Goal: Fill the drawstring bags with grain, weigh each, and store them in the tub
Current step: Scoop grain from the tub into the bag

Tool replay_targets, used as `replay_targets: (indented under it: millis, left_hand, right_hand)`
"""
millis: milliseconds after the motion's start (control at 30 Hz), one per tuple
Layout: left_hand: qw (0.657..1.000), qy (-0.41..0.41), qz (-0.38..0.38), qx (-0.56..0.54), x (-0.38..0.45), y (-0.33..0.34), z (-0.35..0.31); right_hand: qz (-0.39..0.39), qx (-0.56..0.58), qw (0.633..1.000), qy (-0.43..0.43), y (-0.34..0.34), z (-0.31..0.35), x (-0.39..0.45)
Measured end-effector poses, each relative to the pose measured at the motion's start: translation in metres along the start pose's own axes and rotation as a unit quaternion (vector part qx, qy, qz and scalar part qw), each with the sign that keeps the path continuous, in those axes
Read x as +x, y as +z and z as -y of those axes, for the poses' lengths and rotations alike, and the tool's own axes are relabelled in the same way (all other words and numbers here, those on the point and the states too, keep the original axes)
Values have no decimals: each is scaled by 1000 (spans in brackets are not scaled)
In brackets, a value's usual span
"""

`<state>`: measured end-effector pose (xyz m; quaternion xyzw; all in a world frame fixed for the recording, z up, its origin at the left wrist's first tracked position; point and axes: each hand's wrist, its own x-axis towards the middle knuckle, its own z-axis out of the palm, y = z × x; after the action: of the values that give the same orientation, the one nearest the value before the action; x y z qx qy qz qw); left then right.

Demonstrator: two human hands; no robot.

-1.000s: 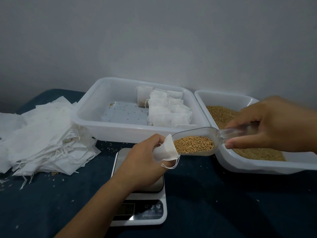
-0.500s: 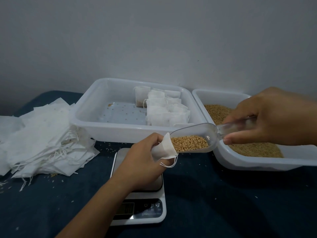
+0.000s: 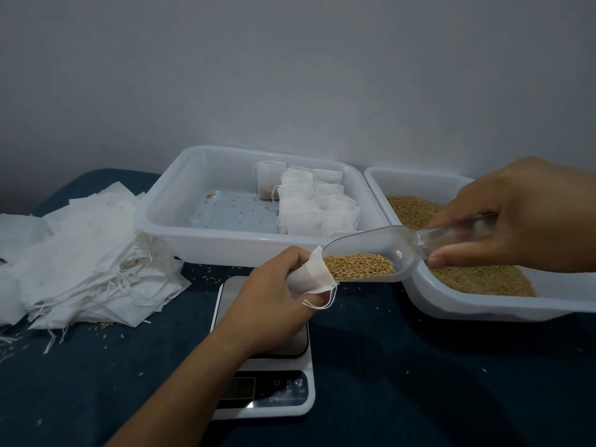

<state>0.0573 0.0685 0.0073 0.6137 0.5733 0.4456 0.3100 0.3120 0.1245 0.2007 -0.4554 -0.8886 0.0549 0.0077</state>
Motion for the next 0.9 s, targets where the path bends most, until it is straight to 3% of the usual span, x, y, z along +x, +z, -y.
replay_targets:
  millis: [900]
  left_hand:
    - [1000,-2,-7,-8,2,0,3]
  right_hand:
    - [-33,33,999,19,2,-13,-13]
